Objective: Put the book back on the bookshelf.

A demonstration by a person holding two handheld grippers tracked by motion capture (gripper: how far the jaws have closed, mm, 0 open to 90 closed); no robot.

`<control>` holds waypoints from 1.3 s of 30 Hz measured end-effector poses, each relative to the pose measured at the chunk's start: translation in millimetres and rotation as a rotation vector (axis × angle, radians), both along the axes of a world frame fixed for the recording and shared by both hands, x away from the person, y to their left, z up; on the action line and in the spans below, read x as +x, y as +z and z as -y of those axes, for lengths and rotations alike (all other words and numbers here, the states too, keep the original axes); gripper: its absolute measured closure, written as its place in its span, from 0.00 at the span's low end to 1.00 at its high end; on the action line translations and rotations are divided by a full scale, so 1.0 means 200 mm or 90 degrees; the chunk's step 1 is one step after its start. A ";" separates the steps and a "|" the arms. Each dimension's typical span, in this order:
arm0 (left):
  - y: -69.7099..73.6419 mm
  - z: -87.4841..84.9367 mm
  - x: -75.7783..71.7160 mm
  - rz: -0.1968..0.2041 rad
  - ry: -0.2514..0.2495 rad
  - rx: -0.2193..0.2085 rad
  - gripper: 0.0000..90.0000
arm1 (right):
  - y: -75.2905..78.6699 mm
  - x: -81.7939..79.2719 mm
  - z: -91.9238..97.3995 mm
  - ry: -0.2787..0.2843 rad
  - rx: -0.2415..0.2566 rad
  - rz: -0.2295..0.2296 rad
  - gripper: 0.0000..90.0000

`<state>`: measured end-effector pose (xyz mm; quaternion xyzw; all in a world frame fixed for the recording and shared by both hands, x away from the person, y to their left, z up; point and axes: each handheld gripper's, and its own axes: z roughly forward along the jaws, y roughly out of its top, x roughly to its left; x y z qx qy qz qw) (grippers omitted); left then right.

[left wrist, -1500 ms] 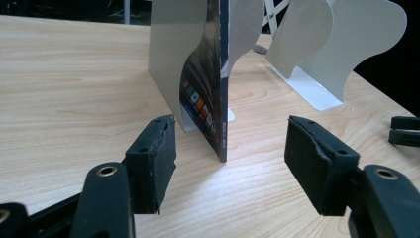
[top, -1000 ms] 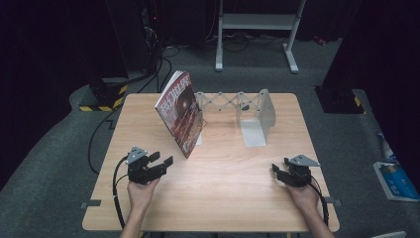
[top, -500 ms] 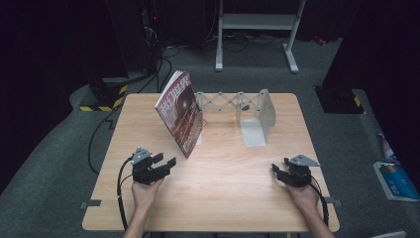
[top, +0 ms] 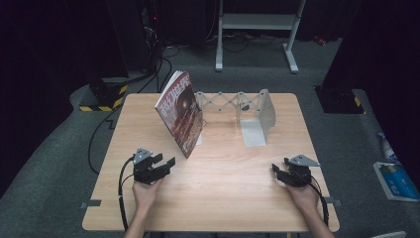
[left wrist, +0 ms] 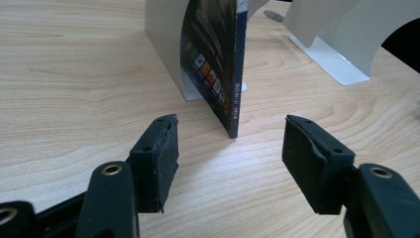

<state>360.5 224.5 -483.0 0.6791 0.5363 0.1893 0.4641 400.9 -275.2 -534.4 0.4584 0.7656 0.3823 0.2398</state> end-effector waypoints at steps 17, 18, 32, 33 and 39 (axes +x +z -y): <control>-0.10 0.02 0.06 -0.028 0.021 0.034 0.44 | 0.00 0.00 0.00 0.000 0.000 0.000 0.44; -0.10 0.02 0.06 -0.030 0.022 0.034 0.44 | 0.00 0.00 0.00 0.000 0.000 0.000 0.44; -0.15 0.02 0.09 -0.043 0.033 0.053 0.44 | 0.00 0.00 0.00 0.000 0.000 0.000 0.44; -0.15 0.03 0.09 -0.044 0.035 0.051 0.44 | 0.00 0.00 0.00 0.000 0.000 0.000 0.44; -0.17 0.04 0.10 -0.047 0.041 0.063 0.44 | 0.00 0.00 0.00 0.000 0.000 0.000 0.44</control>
